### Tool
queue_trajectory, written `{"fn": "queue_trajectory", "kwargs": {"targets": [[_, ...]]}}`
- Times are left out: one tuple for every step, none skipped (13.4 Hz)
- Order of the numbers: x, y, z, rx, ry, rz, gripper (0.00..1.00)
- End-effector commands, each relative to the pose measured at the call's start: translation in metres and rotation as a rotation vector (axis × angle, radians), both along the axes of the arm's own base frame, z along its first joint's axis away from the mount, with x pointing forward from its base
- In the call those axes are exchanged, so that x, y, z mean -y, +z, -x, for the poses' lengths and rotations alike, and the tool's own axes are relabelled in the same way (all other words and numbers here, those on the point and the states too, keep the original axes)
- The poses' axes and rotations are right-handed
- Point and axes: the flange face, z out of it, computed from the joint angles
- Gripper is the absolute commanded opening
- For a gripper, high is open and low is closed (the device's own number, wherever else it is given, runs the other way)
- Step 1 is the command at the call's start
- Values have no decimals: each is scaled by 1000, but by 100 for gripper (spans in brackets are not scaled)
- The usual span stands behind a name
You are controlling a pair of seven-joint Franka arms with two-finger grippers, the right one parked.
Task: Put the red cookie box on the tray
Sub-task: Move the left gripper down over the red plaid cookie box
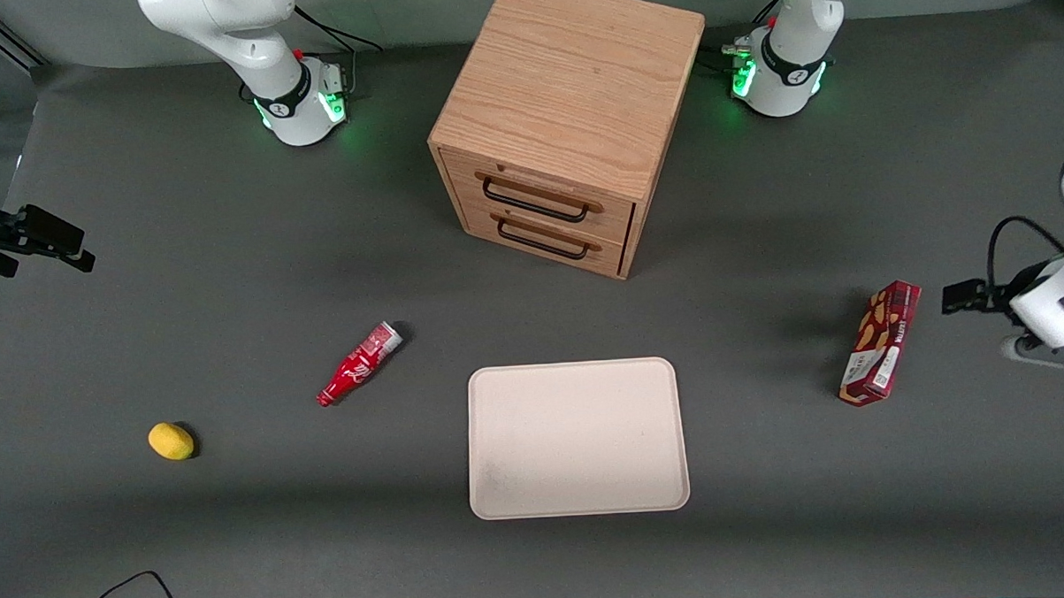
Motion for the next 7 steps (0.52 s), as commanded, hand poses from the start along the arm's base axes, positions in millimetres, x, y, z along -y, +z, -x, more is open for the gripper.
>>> {"fn": "queue_trajectory", "kwargs": {"targets": [[19, -40, 9, 68, -90, -5, 100], [23, -54, 12, 89, -100, -7, 100], [25, -69, 17, 100, -105, -7, 100], [26, -84, 23, 116, -109, -8, 100], [31, -97, 30, 126, -116, -8, 100], [34, -109, 35, 135, -123, -8, 100], [35, -118, 40, 144, -126, -9, 100]]}}
